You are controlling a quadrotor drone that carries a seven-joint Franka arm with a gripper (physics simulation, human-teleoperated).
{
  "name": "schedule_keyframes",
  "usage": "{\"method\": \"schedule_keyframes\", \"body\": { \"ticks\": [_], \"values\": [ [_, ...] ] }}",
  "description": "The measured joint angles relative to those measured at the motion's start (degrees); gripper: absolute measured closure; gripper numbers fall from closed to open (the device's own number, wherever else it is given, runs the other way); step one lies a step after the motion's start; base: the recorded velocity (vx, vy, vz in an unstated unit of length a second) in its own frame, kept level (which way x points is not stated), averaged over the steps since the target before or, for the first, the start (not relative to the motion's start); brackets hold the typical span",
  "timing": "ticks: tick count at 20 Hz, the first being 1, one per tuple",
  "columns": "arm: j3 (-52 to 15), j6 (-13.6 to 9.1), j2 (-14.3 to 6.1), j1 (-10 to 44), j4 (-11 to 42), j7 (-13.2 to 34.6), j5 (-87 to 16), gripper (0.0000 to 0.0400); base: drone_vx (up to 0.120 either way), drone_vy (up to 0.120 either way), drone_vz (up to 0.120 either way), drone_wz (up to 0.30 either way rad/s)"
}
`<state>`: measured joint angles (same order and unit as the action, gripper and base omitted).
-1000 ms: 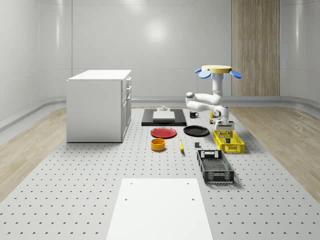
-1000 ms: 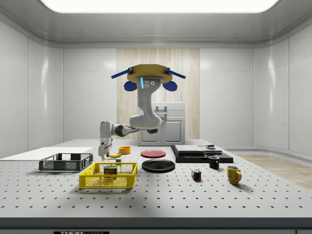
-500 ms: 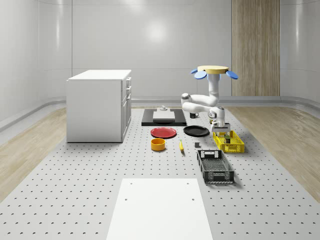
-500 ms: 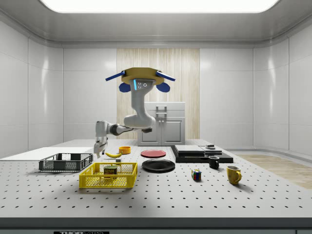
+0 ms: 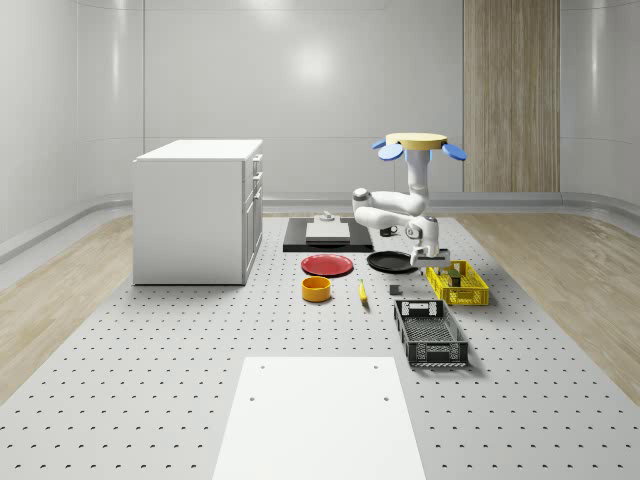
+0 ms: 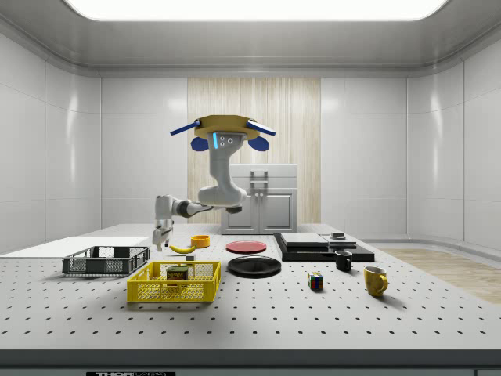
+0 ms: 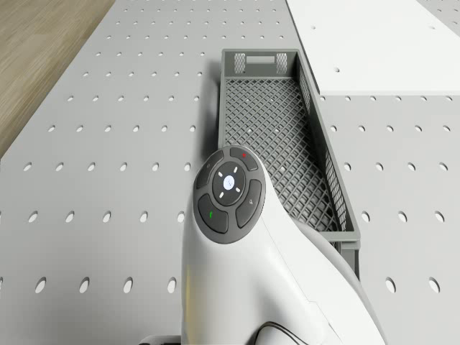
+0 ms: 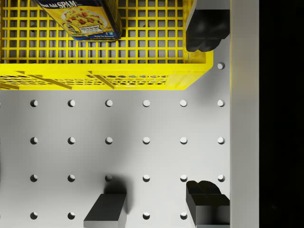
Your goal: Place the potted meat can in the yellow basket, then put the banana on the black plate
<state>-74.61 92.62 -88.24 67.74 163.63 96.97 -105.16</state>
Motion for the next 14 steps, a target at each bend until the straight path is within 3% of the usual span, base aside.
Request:
{"method": "schedule_keyframes", "body": {
  "ticks": [9,14],
  "values": [
    [0.0,0.1,-0.1,0.0,0.0,0.0,0.0,0.0000,0.000,-0.120,-0.089,0.000],
    [0.0,0.1,-0.1,0.0,0.0,0.0,0.1,0.0000,0.000,-0.120,0.000,0.000]
  ]
}}
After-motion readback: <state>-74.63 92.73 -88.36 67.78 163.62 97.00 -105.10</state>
